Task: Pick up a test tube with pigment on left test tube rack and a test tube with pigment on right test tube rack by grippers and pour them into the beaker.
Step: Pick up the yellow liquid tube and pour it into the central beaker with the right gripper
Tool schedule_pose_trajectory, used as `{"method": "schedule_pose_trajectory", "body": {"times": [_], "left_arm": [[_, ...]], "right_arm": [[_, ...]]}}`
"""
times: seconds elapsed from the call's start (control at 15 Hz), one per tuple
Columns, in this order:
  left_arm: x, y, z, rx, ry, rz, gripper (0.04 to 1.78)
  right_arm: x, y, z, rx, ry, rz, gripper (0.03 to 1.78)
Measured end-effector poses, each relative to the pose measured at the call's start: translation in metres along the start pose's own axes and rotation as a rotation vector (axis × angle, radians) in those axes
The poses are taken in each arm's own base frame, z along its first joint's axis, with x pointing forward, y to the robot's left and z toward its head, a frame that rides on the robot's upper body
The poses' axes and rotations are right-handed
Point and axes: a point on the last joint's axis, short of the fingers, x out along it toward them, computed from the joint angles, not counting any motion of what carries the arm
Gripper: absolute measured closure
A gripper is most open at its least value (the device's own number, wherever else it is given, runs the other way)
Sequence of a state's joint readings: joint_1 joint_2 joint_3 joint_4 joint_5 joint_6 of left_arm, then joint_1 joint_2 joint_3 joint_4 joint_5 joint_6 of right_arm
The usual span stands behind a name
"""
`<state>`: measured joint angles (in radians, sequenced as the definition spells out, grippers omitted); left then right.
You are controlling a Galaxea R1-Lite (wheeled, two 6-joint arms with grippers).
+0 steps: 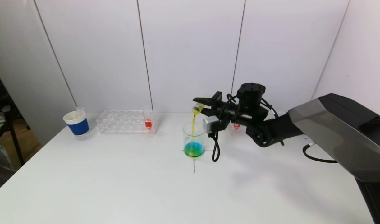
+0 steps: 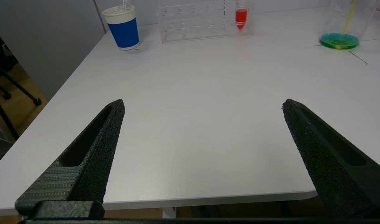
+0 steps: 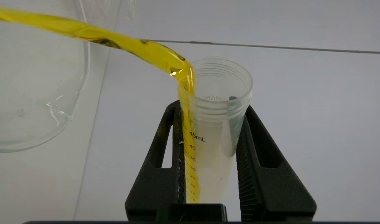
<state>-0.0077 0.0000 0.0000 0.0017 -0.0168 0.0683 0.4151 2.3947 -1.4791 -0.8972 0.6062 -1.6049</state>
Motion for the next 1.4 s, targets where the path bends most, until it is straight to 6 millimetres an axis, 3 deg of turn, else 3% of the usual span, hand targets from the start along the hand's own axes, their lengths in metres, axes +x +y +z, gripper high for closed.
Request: {"method": "schedule_pose_trajectory", "body": {"times": [1.4], "left_arm": [[0.000, 0.000, 0.000, 0.000, 0.000, 0.000, 0.05]], "right_arm": [[-0.005, -0.027, 0.015, -0.254, 0.029, 0.120, 1.29]]}}
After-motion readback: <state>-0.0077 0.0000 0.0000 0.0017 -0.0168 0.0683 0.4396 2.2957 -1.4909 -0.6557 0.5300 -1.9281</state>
